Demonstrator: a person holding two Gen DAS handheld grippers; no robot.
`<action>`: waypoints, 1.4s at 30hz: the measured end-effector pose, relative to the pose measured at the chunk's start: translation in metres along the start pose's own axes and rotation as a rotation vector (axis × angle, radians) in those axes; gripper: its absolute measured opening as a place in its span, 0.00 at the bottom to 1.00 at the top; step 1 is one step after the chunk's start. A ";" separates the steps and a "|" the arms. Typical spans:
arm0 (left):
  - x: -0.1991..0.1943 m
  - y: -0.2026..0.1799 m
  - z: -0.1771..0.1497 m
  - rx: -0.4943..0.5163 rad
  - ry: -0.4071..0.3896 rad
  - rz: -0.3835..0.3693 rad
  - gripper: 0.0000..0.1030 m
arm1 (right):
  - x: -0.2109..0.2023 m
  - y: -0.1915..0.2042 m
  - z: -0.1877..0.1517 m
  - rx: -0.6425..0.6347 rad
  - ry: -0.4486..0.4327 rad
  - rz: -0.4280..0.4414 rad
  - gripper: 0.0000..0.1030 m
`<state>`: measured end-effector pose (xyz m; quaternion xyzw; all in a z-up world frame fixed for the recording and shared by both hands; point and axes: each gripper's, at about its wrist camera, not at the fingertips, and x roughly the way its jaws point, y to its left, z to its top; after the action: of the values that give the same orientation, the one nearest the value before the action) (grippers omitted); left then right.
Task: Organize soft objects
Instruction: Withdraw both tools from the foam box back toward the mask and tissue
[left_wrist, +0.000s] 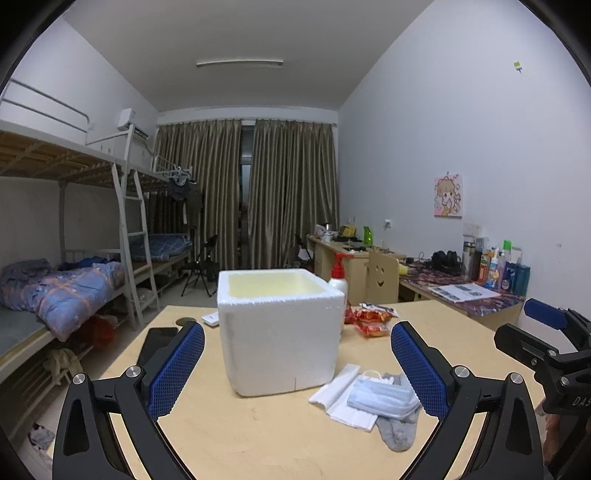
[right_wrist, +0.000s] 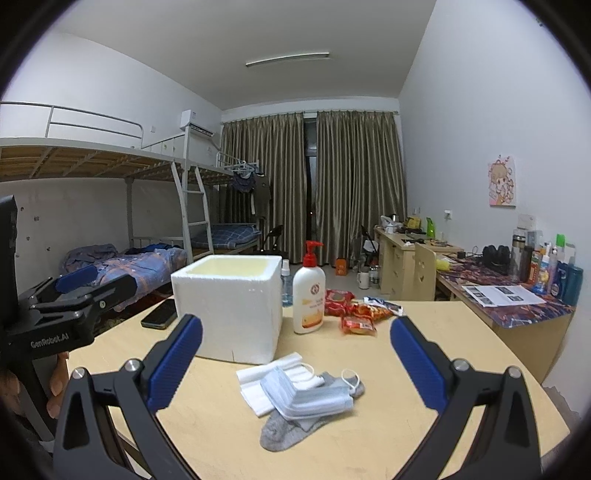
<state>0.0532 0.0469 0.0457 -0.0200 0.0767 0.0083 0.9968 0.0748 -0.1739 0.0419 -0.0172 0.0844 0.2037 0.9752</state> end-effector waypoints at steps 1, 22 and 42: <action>0.001 -0.002 -0.003 0.004 0.004 -0.003 0.98 | -0.001 0.000 -0.002 0.001 0.004 0.000 1.00; 0.017 -0.008 -0.056 0.006 0.094 -0.059 0.98 | 0.007 -0.007 -0.044 0.033 0.094 0.002 1.00; 0.064 -0.010 -0.064 0.028 0.166 -0.107 0.98 | 0.051 -0.016 -0.053 0.042 0.212 0.022 1.00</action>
<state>0.1068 0.0355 -0.0274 -0.0105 0.1582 -0.0477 0.9862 0.1192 -0.1715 -0.0187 -0.0176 0.1917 0.2094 0.9587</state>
